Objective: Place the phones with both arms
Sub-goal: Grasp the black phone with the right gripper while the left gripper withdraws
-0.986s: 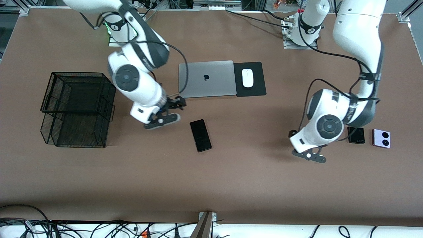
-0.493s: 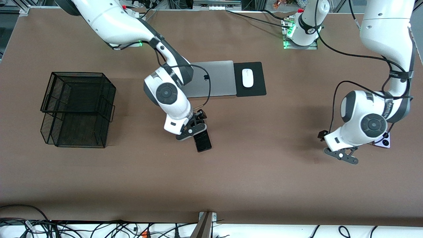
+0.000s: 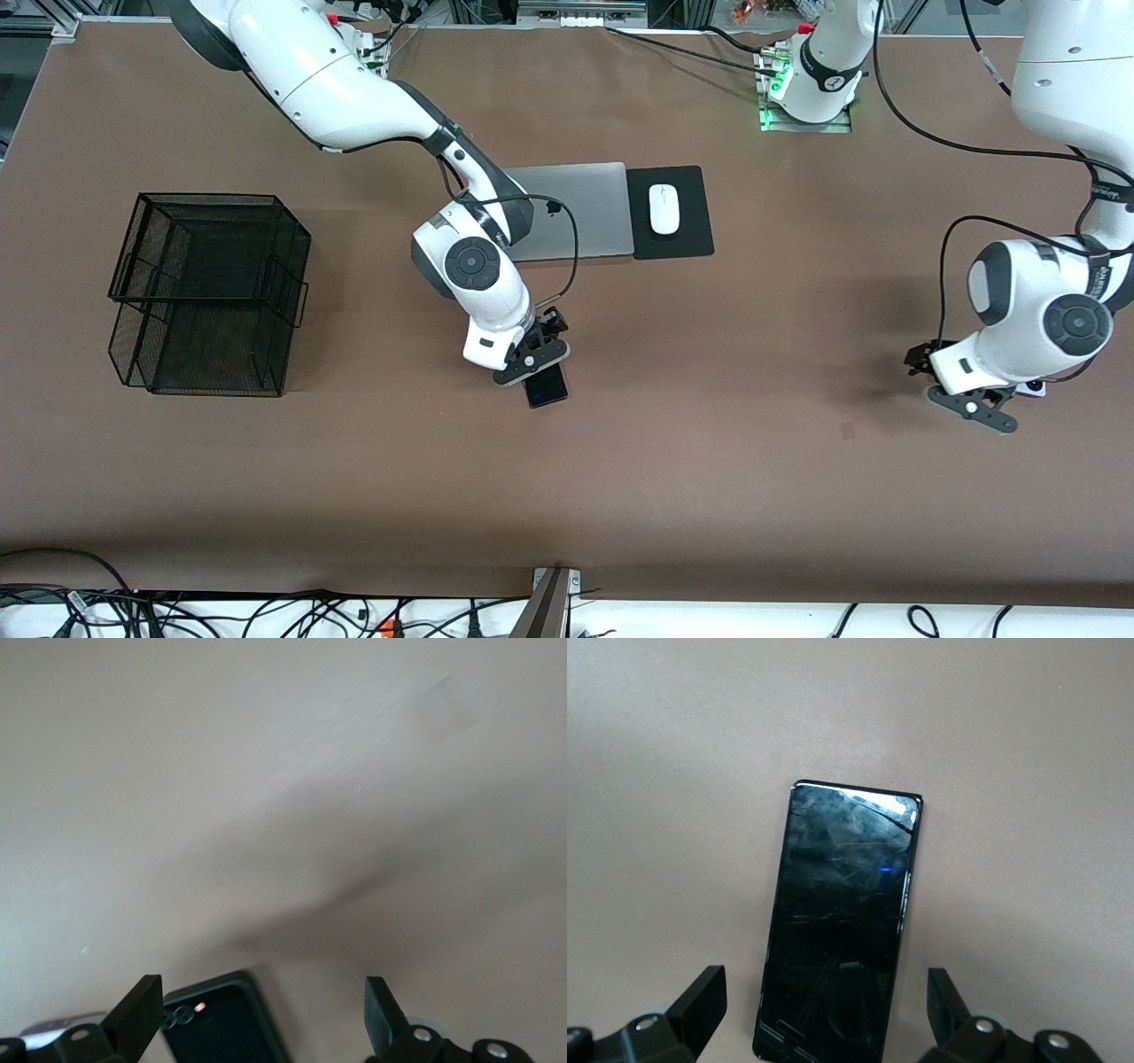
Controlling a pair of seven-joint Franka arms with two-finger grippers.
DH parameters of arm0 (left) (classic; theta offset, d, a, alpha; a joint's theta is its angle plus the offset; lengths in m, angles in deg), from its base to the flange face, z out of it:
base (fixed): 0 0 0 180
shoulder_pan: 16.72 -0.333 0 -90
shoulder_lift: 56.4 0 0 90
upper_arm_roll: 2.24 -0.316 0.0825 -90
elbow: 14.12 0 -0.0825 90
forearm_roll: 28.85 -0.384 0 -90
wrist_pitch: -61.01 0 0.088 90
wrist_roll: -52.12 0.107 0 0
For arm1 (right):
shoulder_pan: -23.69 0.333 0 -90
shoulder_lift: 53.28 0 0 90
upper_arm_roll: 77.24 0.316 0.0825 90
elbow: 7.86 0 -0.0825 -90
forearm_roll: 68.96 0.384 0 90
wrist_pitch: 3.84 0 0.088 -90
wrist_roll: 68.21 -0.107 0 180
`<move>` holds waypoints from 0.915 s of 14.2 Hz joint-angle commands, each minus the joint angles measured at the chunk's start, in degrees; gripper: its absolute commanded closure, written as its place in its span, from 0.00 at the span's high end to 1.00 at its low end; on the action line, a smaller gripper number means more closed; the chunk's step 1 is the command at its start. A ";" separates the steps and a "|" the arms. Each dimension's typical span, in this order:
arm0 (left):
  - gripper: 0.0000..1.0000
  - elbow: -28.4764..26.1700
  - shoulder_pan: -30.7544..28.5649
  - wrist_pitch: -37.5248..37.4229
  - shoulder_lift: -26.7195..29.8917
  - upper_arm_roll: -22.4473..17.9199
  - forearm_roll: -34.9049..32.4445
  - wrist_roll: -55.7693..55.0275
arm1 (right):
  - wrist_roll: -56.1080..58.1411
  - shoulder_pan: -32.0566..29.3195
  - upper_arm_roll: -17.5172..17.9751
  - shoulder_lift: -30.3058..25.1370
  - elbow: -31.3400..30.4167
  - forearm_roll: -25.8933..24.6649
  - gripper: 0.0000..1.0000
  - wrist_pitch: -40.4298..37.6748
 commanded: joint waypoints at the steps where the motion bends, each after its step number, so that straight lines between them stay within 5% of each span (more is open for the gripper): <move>1: 1.00 -2.86 -5.41 1.37 2.55 2.49 -0.18 0.56 | -3.83 0.93 -0.63 1.61 1.75 -1.23 1.00 0.26; 9: 1.00 -7.16 -8.84 5.85 3.34 2.67 10.62 -3.49 | -7.09 4.97 -4.50 3.98 2.10 -1.23 1.00 2.54; 13: 1.00 -7.69 -10.69 8.22 2.90 2.67 10.81 -3.58 | -8.94 5.85 -4.77 4.16 2.10 -1.32 1.00 3.07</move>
